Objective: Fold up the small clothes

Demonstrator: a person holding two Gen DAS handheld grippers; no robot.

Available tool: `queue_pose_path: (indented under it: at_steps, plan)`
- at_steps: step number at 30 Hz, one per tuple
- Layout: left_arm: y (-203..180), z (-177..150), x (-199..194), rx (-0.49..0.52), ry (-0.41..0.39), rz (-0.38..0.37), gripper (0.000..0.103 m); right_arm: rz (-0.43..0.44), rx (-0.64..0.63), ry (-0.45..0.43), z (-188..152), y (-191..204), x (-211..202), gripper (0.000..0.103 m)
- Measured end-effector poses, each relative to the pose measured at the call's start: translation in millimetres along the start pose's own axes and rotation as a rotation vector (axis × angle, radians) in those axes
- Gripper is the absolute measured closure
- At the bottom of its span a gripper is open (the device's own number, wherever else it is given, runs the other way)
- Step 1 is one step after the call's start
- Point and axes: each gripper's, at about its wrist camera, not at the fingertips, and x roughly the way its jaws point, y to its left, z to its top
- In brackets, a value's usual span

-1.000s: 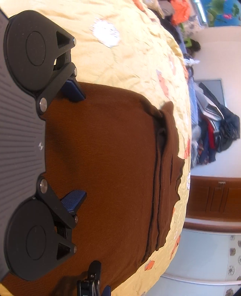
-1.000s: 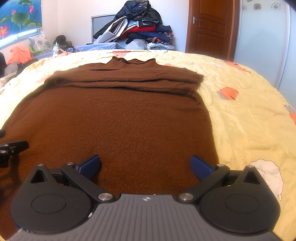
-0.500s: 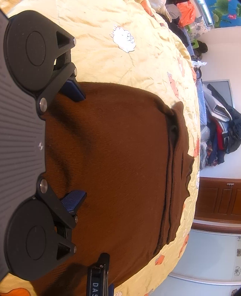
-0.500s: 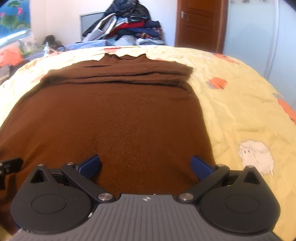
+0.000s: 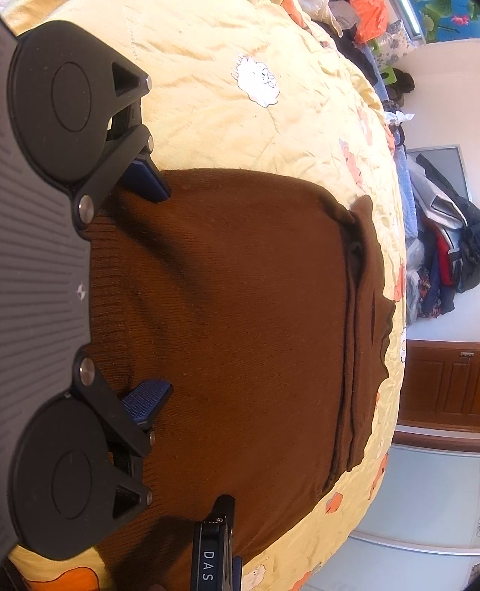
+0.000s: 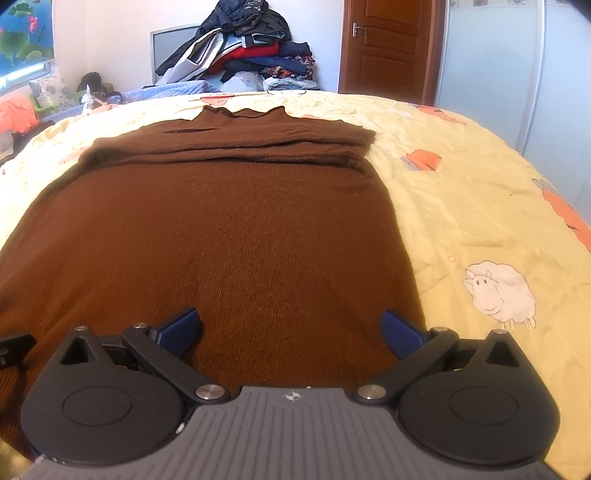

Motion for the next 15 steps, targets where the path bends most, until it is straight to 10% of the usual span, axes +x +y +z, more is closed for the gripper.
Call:
queue_pose_path:
  at_steps: [15]
  plan:
    - [7, -6, -13, 0.012, 0.012, -0.008, 0.0, 0.019, -0.015, 0.004, -13, -2, -17, 0.0]
